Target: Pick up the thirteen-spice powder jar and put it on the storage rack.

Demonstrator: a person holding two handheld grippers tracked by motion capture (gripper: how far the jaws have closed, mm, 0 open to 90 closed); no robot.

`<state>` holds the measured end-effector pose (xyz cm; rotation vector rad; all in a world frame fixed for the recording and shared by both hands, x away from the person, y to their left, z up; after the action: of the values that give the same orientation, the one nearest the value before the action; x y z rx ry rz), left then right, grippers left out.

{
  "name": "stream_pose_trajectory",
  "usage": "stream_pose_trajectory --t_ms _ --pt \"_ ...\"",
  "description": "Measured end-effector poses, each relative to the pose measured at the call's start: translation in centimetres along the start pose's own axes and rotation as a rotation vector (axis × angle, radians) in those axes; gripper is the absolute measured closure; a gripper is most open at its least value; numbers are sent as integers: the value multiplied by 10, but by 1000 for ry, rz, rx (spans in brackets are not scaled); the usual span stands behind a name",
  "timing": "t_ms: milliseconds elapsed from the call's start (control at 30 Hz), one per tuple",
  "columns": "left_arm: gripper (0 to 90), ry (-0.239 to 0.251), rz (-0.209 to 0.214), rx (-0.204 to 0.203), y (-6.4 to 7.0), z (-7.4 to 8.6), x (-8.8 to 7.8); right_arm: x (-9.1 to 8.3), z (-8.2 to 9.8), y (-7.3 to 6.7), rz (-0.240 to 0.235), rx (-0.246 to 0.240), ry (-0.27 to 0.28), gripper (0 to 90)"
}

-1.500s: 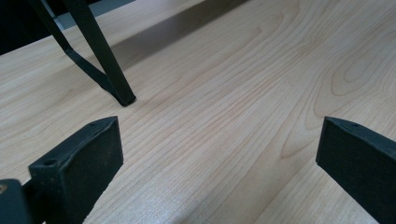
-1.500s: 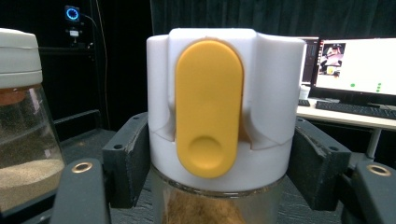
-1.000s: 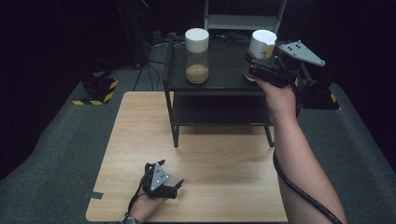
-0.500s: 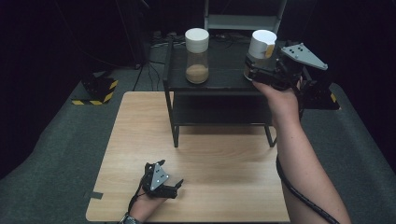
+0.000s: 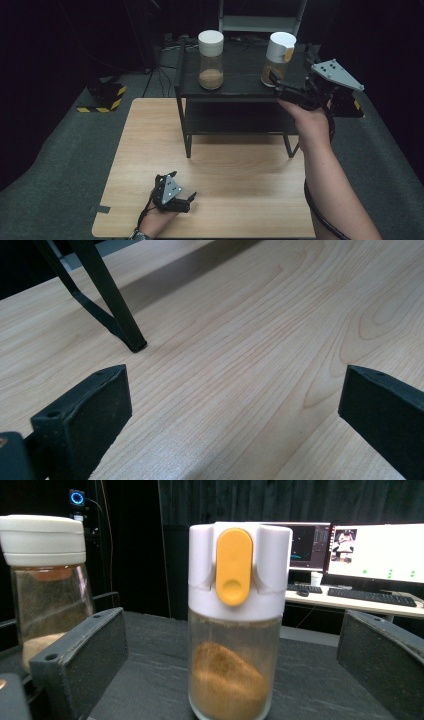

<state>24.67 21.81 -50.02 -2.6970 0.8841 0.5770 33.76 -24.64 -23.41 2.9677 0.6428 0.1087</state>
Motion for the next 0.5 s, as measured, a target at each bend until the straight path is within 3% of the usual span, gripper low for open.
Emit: stream_pose_trajectory --t_ms 367,500 --pt "9 2 -2 2 0 0 0 -23 14 0 -23 -10 3 0" --pt "9 0 -3 1 0 0 0 -30 20 -2 -28 -36 1 0"
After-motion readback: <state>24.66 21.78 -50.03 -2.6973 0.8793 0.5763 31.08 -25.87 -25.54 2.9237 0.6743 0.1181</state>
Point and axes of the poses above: each handheld gripper's, and its own axes: x roughly forward along the jaws, z roughly out of its underside, y roughly to its right, the point moved 4 cm from there along x, roughly forward along the jaws, and after that the axes turned 5 degrees about -x, right-handed, at the moved point
